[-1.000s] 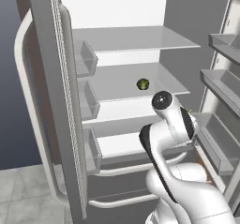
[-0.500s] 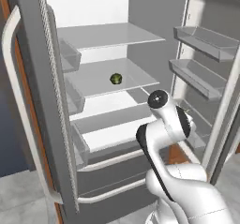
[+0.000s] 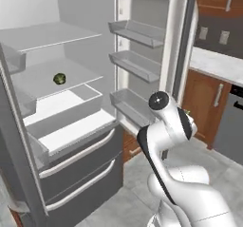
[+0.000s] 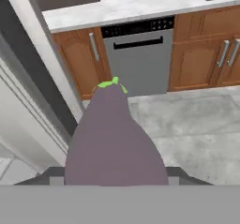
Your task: Place the cold items (eggplant and broccoli) from the fridge in one tupperware on the dining counter. Place the warm items (kebab skewer and hot dog) in the stove area in another tupperware.
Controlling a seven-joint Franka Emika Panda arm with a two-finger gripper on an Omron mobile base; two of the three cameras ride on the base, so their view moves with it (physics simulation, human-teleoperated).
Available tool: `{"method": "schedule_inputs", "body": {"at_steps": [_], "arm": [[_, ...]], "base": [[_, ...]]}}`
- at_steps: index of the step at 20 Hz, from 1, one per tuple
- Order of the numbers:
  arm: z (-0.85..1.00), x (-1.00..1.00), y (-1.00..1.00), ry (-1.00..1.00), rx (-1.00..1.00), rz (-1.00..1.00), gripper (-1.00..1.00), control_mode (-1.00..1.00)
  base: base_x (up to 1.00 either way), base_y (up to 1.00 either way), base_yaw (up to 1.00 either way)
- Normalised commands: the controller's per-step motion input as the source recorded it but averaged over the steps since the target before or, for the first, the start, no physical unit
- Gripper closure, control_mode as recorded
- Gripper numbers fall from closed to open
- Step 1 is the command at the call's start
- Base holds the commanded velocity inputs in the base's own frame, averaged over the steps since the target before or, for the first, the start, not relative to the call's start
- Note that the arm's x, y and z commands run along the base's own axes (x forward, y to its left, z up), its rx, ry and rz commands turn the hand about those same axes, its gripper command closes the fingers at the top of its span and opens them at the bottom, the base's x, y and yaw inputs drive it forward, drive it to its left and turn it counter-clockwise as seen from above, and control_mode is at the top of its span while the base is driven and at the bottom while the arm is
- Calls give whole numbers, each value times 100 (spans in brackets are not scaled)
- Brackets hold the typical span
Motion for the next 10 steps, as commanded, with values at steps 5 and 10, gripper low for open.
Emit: {"method": "schedule_inputs", "body": {"at_steps": [5,10], "arm": [[0,0,0,0,0,0,100,100],[0,0,0,0,0,0,100,100]], "base": [[-27,0,-64],[0,-13,-56]]}}
